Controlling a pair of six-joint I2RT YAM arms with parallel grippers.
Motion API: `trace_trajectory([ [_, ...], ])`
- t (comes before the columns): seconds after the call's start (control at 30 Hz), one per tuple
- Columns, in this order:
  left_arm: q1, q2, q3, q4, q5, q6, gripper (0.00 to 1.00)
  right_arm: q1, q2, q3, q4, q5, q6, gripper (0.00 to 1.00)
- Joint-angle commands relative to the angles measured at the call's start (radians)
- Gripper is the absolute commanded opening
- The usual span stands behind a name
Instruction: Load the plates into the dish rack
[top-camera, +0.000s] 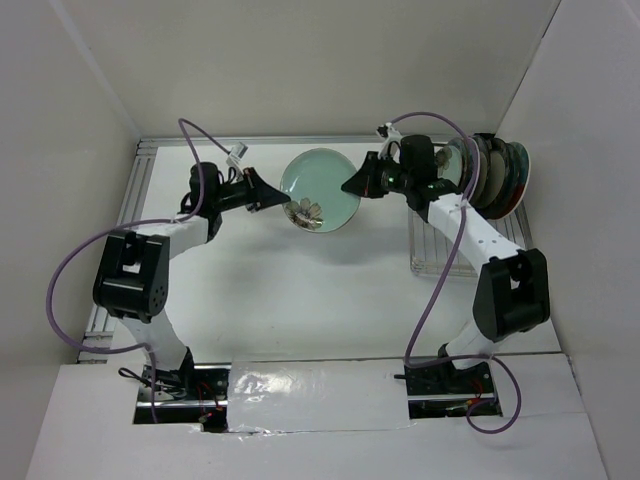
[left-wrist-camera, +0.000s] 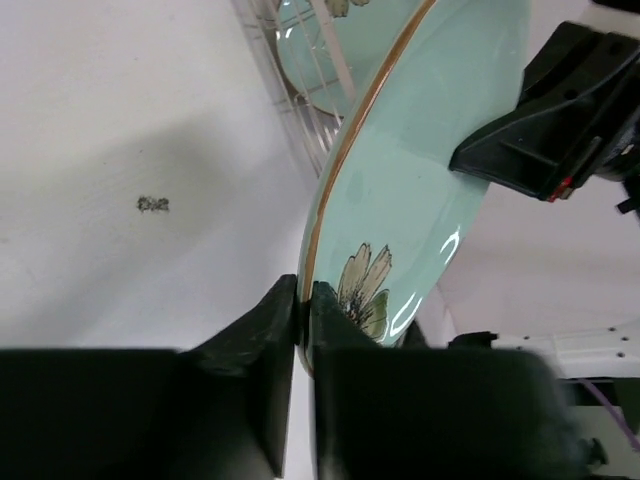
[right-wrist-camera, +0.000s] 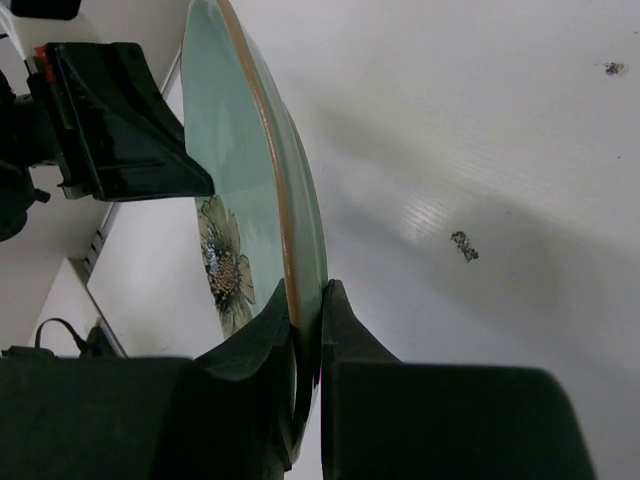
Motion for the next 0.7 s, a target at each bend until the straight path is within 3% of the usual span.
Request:
trace_trajectory([
  [0.0,-0.024,-0.107,0.089,-0.124,-0.091,0.106,0.29,0.018,-0.043,0.009,-0.010,-0.011,-0.075,0.00],
  [0.03,-0.024,-0.117,0.102,-0.243,-0.123,0.165,0.48,0.018,-0.064,0.028,-0.025,0.055,-0.088,0.00],
  [0.07,-0.033,-0.127,0.124,-0.298,-0.159,0.195,0.55,0.007,-0.077,0.043,-0.044,0.100,-0.103,0.00],
  [0.13,-0.042,-0.158,0.146,-0.394,-0.269,0.265,0.65,0.007,-0.101,0.091,-0.096,0.199,-0.155,0.00],
  [0.27,-0.062,-0.181,0.203,-0.693,-0.491,0.338,0.86,-0.004,-0.193,0.131,-0.119,0.554,-0.224,0.00],
  [0.47,-0.072,-0.230,0.194,-0.878,-0.748,0.382,0.95,-0.004,-0.281,0.089,0.011,0.954,-0.374,0.00],
  [0.67,-0.081,-0.262,0.140,-0.971,-0.792,0.414,0.99,-0.024,-0.301,0.043,0.146,1.152,-0.462,0.00],
])
